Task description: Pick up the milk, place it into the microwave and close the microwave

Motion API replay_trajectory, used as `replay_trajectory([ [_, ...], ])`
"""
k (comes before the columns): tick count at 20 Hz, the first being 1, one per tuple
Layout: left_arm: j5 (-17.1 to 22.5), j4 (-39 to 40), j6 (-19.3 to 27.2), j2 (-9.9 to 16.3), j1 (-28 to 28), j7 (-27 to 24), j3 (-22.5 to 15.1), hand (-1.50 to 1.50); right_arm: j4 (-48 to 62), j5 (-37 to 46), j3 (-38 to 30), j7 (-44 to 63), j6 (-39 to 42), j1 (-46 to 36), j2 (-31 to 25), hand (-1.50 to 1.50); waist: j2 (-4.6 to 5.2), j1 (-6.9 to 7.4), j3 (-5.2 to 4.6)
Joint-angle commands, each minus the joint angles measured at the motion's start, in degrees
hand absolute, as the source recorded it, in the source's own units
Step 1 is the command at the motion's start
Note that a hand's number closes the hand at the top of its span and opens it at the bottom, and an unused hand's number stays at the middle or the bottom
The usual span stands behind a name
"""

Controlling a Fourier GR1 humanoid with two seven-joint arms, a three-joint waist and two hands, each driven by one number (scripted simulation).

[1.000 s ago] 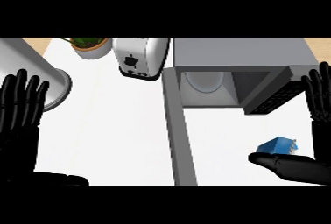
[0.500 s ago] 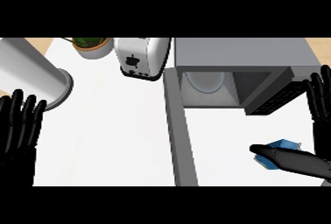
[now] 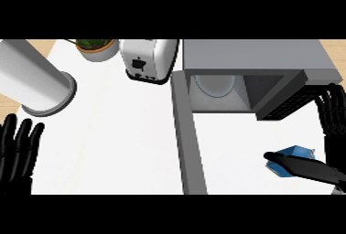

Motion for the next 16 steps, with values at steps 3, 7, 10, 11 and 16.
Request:
replay_trajectory([
  [3, -0.9, -5.6, -1.3, 0.5, 4.9, 1.0, -1.3, -1.5, 3.9, 3.3, 1.7, -7.6, -0.6, 7.0, 3.1, -1.5, -0.03, 0.04, 0.01],
  [7, -0.8, -3.3, -1.0, -0.4, 2.2, 2.0, -2.3, -1.5, 13.3, -0.2, -4.1, -16.1, 1.7, 7.2, 0.9, -1.5, 0.06, -0.12, 0.04],
  [10, -3.9, -4.1, 0.3, -0.5, 7.2, -2.2, -7.1, -1.5, 12.9, 2.5, -1.3, -21.4, 1.2, 14.1, 3.6, -1.5, -0.04, -0.12, 0.02],
  [11, 1.0, -7.9, -0.8, 1.3, 5.0, 3.5, -1.2, -1.5, 17.4, 1.3, -3.9, -21.1, 1.2, 9.8, 2.0, -1.5, 0.03, 0.01, 0.02],
  [16, -4.6, -4.9, 3.2, -0.5, 2.6, 3.2, -6.8, -1.5, 22.9, 0.5, -6.2, -24.4, 1.6, 8.6, 1.3, -1.5, 0.06, -0.15, 0.03],
])
